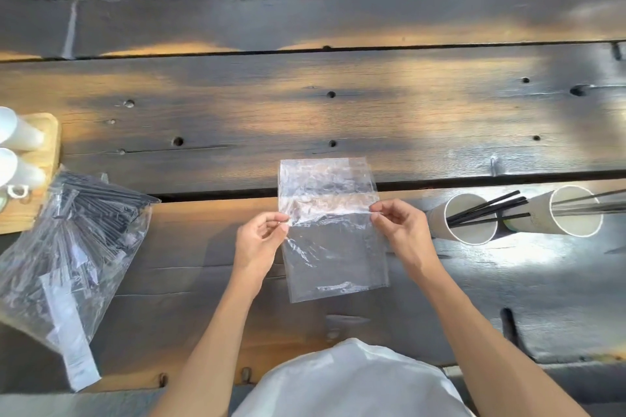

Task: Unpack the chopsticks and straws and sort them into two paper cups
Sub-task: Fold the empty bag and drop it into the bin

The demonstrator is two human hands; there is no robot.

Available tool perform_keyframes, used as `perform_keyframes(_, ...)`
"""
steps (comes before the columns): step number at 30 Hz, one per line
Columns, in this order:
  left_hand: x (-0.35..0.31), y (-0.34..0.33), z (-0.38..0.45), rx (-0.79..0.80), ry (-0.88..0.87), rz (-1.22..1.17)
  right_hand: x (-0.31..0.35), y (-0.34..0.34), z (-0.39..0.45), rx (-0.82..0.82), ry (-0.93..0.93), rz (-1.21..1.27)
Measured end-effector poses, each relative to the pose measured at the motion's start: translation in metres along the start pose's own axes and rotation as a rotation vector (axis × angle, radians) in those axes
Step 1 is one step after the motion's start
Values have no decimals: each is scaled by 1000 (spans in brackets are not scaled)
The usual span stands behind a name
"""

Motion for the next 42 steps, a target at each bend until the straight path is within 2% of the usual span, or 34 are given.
perform_keyframes(9, -10, 7, -5, -26, 3, -66, 11, 0, -1, 34, 53, -65)
perform_keyframes(18, -15, 11, -8, -60, -95, 56, 22, -1, -6, -37, 161, -129)
perform_keyframes(22, -18, 11, -9, -50, -143, 103, 27, 0, -8, -12, 247, -186)
perform_keyframes(26, -21, 10, -11, -16, -75, 55, 31, 0, -10, 35, 187, -108)
perform_keyframes(36, -24, 15, -18, -55, 84, -116, 31, 0, -8, 16, 67, 60)
perform_keyframes(42, -24, 14, -20, -94, 115, -133, 29, -1, -9, 7, 29, 120)
Point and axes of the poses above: each hand's wrist, its own z-axis towards the middle knuckle, its own y-axis out of the back of the hand, x = y × z, the point moved 3 cm from there along z, towards the middle knuckle, and after that the axes turned 13 degrees about -x, right-handed, at the moved point
